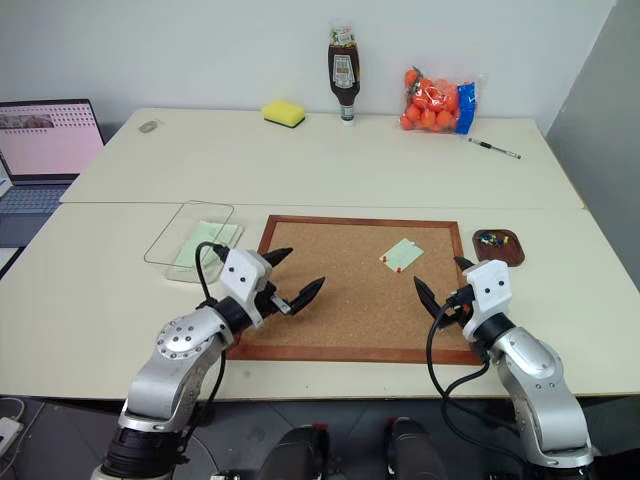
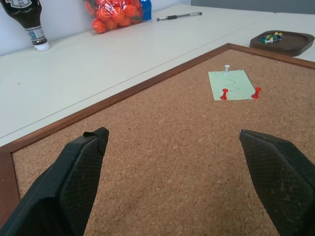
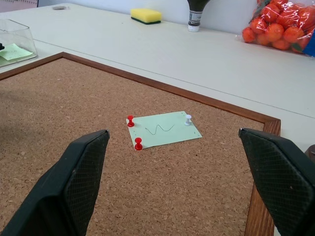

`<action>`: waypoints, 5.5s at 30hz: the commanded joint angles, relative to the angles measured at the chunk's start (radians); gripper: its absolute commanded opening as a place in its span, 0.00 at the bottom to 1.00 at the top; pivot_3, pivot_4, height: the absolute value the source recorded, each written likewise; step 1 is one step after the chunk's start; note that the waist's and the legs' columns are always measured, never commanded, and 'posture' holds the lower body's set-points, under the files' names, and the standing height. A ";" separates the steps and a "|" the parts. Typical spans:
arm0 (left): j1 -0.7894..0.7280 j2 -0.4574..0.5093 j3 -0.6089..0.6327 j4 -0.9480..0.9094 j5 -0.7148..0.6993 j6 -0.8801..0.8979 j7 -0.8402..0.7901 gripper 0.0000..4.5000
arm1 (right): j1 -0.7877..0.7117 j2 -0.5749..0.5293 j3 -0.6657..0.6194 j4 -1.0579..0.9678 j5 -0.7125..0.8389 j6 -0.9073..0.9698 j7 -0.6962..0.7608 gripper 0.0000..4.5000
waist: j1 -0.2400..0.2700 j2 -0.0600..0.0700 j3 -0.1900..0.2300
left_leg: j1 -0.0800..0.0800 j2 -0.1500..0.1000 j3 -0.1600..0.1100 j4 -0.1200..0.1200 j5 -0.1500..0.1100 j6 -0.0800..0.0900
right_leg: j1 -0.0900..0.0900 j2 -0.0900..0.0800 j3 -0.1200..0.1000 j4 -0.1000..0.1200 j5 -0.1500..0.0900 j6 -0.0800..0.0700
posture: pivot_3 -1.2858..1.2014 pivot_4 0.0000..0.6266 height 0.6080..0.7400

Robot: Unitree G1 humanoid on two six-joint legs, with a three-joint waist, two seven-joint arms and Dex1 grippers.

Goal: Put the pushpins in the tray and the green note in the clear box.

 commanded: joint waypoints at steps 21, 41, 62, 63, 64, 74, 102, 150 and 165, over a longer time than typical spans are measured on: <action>-0.133 -0.024 -0.021 0.043 -0.022 0.009 -0.031 1.00 | -0.027 0.002 -0.002 -0.032 0.000 -0.019 -0.006 0.99 | 0.000 0.000 0.000 | 0.000 0.000 0.000 0.000 0.000 0.000 | 0.000 0.000 0.000 0.000 0.000 0.000 | 0.52 0.24 1.00; -0.210 -0.036 -0.091 0.175 0.017 0.036 -0.069 0.37 | -0.113 -0.001 0.000 -0.041 0.051 0.102 -0.022 1.00 | -0.001 0.000 0.000 | 0.000 0.000 0.000 0.000 0.000 0.000 | 0.000 0.001 0.000 0.000 0.000 0.000 | 0.52 0.24 1.00; -0.155 -0.019 -0.164 0.235 0.055 0.102 -0.117 0.01 | -0.467 -0.021 0.084 0.390 -0.031 0.128 0.011 1.00 | -0.005 0.000 0.000 | -0.001 -0.001 0.001 0.000 0.000 0.000 | -0.001 0.001 0.001 0.000 0.001 0.001 | 0.52 0.24 1.00; -0.154 -0.021 -0.166 0.238 0.058 0.101 -0.117 0.01 | -0.489 -0.015 0.089 0.429 -0.038 0.118 0.012 1.00 | -0.005 0.000 0.000 | 0.000 -0.001 0.002 0.000 0.000 0.000 | -0.001 0.001 0.000 0.001 0.001 0.001 | 0.52 0.24 1.00; -0.155 -0.023 -0.166 0.239 0.059 0.100 -0.116 0.01 | -0.505 -0.011 0.094 0.460 -0.046 0.106 0.014 1.00 | -0.004 0.000 0.000 | 0.000 -0.001 0.002 0.000 0.000 0.000 | -0.001 0.001 0.000 0.001 0.001 0.001 | 0.52 0.24 1.00; -0.155 -0.026 -0.177 0.234 0.077 0.106 -0.110 0.01 | -0.624 0.036 0.113 0.738 -0.093 0.002 0.040 1.00 | -0.003 0.001 0.000 | 0.000 -0.001 0.002 0.001 0.000 0.000 | 0.000 0.001 0.001 0.001 0.001 0.001 | 0.52 0.24 1.00; -0.144 -0.034 -0.189 0.225 0.085 0.116 -0.094 0.00 | -0.634 0.061 0.074 0.802 -0.114 -0.084 0.018 0.00 | -0.003 0.001 -0.001 | 0.001 -0.001 0.002 0.000 0.000 0.000 | 0.000 0.001 0.002 0.002 0.001 0.001 | 0.52 0.24 1.00; -0.136 -0.030 -0.197 0.222 0.100 0.092 -0.108 0.00 | -0.459 -0.060 -0.188 0.571 -0.121 0.081 -0.259 0.52 | -0.002 0.004 -0.002 | 0.001 -0.002 0.004 0.000 0.000 0.000 | 0.000 0.001 0.003 0.000 0.001 0.001 | 0.52 0.24 1.00; -0.144 -0.030 -0.194 0.228 0.098 0.086 -0.112 0.00 | -0.257 -0.033 0.035 0.233 -0.004 0.095 0.042 0.60 | -0.002 0.004 -0.002 | 0.001 -0.001 0.002 0.000 0.000 0.000 | 0.000 0.001 0.002 0.000 0.001 0.001 | 0.52 0.24 1.00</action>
